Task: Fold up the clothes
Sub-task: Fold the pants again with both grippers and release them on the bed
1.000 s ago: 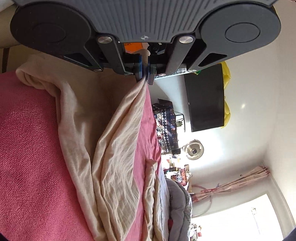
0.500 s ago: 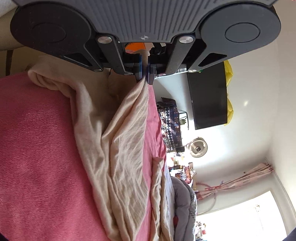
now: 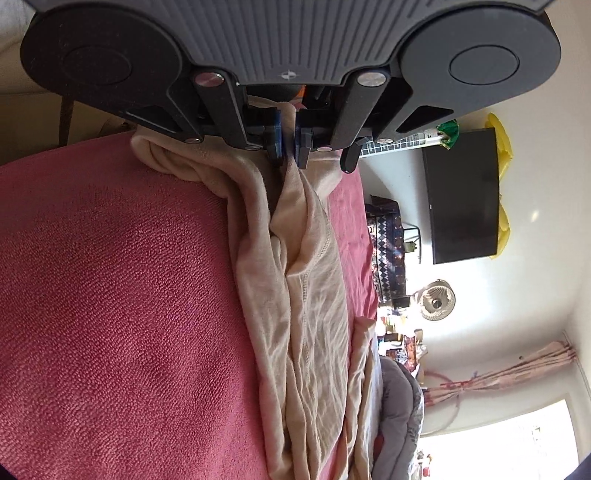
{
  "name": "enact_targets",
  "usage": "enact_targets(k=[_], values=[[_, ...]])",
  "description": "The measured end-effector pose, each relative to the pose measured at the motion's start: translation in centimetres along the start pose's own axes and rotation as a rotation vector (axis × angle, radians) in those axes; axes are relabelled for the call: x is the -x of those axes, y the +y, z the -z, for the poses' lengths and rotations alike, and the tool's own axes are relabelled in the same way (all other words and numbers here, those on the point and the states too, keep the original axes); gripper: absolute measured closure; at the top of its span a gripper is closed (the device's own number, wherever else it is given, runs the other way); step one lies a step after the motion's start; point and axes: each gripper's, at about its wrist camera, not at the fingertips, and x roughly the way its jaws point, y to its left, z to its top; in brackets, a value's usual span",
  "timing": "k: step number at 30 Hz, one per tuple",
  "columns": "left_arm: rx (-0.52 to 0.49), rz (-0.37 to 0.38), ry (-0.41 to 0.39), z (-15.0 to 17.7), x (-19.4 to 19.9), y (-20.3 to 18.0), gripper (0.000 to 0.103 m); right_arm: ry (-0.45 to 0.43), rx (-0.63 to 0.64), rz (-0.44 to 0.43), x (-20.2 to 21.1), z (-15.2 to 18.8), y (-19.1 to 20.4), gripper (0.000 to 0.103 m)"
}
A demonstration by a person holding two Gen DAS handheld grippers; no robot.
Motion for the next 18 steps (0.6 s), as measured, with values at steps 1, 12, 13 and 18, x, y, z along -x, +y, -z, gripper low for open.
enact_targets(k=[1, 12, 13, 18], values=[[-0.006, -0.006, 0.0, 0.0, 0.0, -0.1, 0.093, 0.003, -0.004, 0.0, -0.2, 0.1, -0.1, 0.093], [-0.087, -0.085, -0.028, -0.4, 2.2, 0.6, 0.102, 0.004, 0.018, 0.022, -0.1, 0.2, -0.2, 0.09], [-0.097, -0.102, -0.033, -0.4, 2.4, 0.8, 0.102, 0.007, 0.032, 0.026, -0.1, 0.2, -0.1, 0.09], [-0.141, -0.182, -0.081, -1.0, 3.6, 1.6, 0.102, 0.054, 0.25, 0.061, 0.6, 0.4, 3.0, 0.064]])
